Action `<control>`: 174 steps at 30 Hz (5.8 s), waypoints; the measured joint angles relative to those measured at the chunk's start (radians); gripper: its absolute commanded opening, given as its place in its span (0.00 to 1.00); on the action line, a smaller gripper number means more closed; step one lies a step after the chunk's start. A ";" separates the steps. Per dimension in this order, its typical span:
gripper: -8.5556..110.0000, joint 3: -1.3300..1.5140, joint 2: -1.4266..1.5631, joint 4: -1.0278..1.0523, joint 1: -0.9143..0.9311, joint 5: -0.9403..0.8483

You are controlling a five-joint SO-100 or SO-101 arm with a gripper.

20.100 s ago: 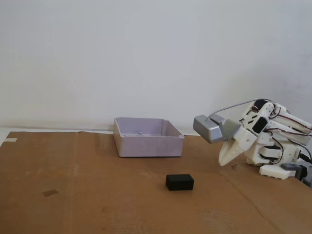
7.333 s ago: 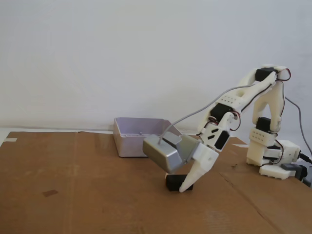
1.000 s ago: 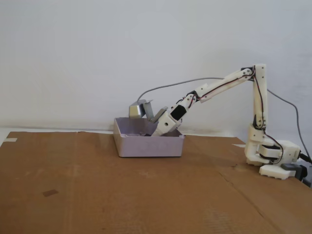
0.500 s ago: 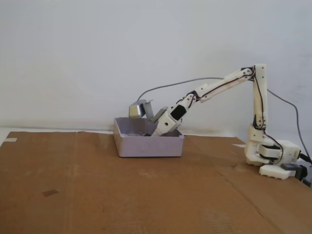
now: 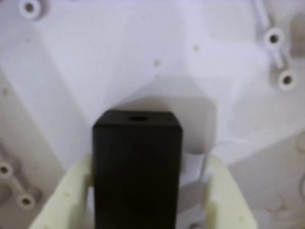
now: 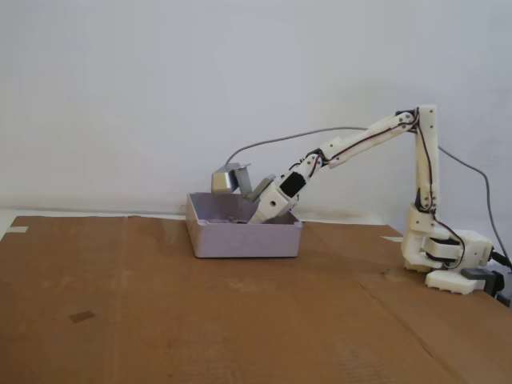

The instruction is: Grasp a block and put it in the box.

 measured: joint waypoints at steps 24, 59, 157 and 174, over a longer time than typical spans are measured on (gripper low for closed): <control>0.30 -0.026 0.000 0.000 0.000 -0.023; 0.29 -0.026 0.284 0.000 -0.052 -0.023; 0.29 1.190 2.086 0.000 -0.472 -0.023; 0.29 1.204 2.088 0.124 -0.514 -0.023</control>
